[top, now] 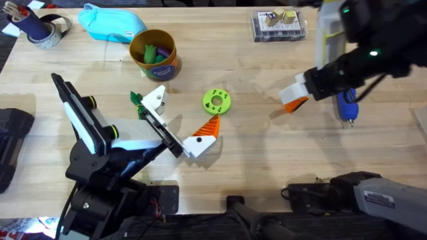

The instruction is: Pick up the gripper from the table and insert it into the empty holder that is missing its gripper. Then pick up a screw, insert it into the mounting hole, and use the screwdriver to tighten it. Finally, clean up the table by picking up the vegetable and placing it into the bucket.

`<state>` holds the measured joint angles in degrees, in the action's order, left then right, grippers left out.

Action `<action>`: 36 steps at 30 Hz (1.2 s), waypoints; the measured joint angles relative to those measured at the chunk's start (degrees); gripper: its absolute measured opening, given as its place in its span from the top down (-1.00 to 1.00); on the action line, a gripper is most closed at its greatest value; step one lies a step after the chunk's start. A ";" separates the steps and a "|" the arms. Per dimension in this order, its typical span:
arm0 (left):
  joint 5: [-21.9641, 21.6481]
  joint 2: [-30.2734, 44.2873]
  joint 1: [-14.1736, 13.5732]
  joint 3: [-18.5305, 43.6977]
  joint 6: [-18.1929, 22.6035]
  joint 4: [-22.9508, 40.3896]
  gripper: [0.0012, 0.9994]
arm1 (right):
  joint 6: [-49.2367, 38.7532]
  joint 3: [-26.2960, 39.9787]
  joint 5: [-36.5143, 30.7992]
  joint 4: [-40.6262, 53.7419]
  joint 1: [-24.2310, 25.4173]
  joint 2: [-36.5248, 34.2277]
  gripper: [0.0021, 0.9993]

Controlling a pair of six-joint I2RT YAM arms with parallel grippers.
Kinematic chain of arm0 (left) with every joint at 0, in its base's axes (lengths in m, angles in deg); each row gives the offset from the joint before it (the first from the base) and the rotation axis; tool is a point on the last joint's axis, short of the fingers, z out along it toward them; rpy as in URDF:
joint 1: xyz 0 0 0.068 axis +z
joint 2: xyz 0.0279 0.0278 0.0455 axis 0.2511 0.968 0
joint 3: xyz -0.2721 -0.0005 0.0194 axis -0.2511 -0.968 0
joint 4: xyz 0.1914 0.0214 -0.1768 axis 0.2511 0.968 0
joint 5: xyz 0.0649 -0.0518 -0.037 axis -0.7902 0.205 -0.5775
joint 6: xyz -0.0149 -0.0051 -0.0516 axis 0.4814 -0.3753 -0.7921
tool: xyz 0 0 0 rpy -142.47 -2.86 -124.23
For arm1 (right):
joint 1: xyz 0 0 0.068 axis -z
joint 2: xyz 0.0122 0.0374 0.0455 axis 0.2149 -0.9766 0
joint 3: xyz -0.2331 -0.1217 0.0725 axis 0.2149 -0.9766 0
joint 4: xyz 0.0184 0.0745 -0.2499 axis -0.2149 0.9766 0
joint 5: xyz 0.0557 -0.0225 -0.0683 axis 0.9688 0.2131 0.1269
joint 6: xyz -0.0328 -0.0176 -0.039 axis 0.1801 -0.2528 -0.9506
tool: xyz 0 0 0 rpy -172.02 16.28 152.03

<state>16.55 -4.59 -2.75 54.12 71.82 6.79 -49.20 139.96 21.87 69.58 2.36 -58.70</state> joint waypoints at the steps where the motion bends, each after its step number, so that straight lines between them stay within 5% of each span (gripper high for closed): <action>1: -0.09 0.27 0.01 0.16 -0.12 -0.16 -0.99 | -0.26 -0.02 -0.06 -0.23 0.04 -1.22 -0.68; 19: -0.18 0.35 0.01 0.24 -0.15 -0.22 -0.99 | 3.13 4.11 -1.47 2.48 1.12 -4.61 -0.68; 33: -0.18 0.35 0.01 0.24 -0.15 -0.22 -0.99 | 4.45 4.13 -4.06 3.01 1.56 -15.34 -0.68; 36: -0.17 0.35 0.01 0.24 -0.15 -0.23 -0.99 | 4.41 4.13 -4.76 3.53 1.56 -16.77 -0.56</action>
<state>16.37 -4.24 -2.73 54.36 71.67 6.55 -44.79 144.09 17.11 73.11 3.92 -75.48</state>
